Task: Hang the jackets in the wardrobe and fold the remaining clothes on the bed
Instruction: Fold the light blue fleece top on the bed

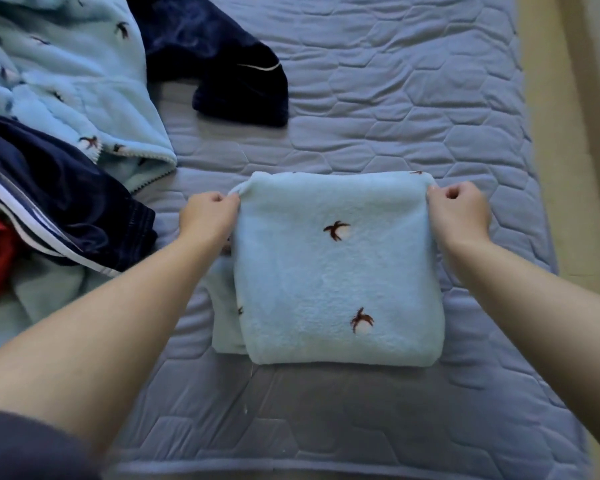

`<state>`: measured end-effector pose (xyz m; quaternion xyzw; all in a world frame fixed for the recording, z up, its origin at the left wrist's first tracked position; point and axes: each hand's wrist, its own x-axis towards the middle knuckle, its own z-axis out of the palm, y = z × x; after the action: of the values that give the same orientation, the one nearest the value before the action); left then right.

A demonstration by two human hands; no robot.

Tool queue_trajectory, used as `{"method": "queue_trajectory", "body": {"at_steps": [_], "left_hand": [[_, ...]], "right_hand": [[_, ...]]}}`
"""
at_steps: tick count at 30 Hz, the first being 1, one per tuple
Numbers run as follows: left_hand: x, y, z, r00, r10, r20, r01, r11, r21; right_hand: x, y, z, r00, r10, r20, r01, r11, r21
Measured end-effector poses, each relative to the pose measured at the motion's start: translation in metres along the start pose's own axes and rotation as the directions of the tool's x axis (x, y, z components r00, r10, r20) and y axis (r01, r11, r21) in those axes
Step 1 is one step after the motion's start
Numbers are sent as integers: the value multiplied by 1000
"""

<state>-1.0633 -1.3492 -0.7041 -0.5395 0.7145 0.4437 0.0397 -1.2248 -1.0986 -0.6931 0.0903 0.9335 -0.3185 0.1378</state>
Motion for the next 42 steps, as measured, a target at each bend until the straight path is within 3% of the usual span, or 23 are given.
{"method": "queue_trajectory", "body": {"at_steps": [3,5,10,15,18,22,25,27,29,32,34,37,42], "left_hand": [[14,23,-4,989,145,-3,-143,977,157],[23,36,-3,975,212,67,-223,925,308],[39,52,-2,895,272,353,-441,660,608],[38,44,1,862,301,407,-505,466,726],[39,49,-2,831,296,470,-554,510,658],[34,50,-9,813,78,577,-456,702,547],[30,48,-8,829,112,549,-423,766,483],[36,41,-16,879,171,446,-314,910,270],[42,27,-27,942,101,320,-106,994,-4],[39,11,-22,960,-89,264,115,990,-83],[36,14,-12,959,-156,237,186,976,-110],[39,23,-5,973,-127,195,150,983,-109],[34,28,-4,974,-224,20,220,932,-288]], "right_hand": [[5,-9,-4,998,-60,22,61,997,-42],[8,-16,-5,992,-82,99,94,988,-119],[15,-27,0,975,-117,187,150,974,-171],[20,-24,4,968,-123,218,146,985,-93],[24,-18,3,965,-116,234,132,990,-54],[26,-14,5,956,-126,265,134,991,-12],[26,-14,7,969,-128,213,129,992,12],[31,-9,2,989,-71,128,66,997,42],[34,-3,-2,994,-7,111,0,998,63],[32,-5,2,967,35,251,-75,986,150],[33,-11,4,957,72,281,-126,976,176],[38,-13,2,953,102,284,-156,973,172],[37,-8,4,969,133,208,-178,960,214]]}}
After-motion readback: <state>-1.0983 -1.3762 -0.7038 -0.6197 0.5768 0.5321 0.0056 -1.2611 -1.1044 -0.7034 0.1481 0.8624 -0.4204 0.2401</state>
